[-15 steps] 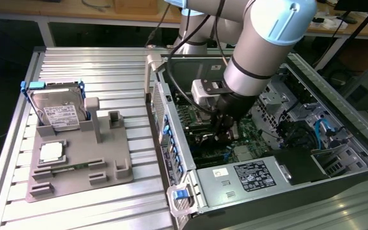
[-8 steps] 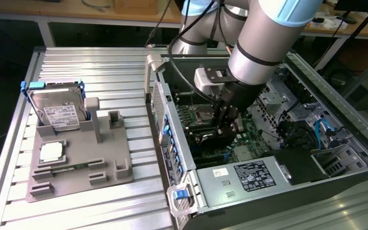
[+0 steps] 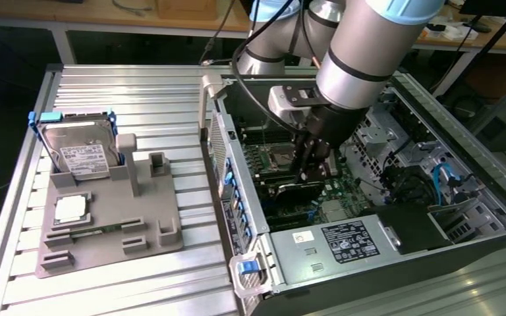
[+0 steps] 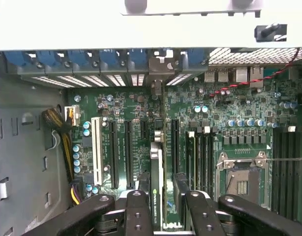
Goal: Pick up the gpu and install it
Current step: 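Insert the gpu into the slot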
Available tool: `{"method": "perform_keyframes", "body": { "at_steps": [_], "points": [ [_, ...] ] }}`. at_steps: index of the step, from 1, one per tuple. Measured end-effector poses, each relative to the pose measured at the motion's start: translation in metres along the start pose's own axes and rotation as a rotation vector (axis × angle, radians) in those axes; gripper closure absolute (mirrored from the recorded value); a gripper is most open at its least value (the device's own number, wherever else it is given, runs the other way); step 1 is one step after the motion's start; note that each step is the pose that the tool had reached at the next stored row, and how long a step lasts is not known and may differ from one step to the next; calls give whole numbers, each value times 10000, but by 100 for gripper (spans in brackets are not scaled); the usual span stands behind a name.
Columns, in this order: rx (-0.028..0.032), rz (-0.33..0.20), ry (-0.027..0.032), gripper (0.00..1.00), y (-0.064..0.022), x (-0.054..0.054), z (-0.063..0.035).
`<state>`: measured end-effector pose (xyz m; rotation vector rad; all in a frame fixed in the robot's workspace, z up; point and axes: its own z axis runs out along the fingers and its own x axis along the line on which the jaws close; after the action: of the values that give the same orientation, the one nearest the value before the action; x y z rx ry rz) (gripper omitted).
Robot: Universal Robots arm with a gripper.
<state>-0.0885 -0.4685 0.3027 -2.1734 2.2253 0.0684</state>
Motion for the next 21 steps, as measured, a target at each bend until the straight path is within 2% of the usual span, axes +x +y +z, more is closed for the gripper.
{"method": "perform_keyframes", "body": {
  "at_steps": [3,5,7,9,16,17,18,20,21],
  "points": [
    [-288,16,8,66,-27,0,-4],
    [-347,19,10,66,-35,0,-4],
    [-461,25,12,66,-51,-1,-4],
    [-542,29,15,66,-58,-1,-4],
    [-557,30,16,68,-59,-2,-4],
    [-557,29,15,75,-59,-2,-3],
    [-557,29,15,75,-59,-2,-3],
    [-557,30,16,87,-59,-3,-3],
    [-557,29,15,89,-60,-3,-3]
  ]
}}
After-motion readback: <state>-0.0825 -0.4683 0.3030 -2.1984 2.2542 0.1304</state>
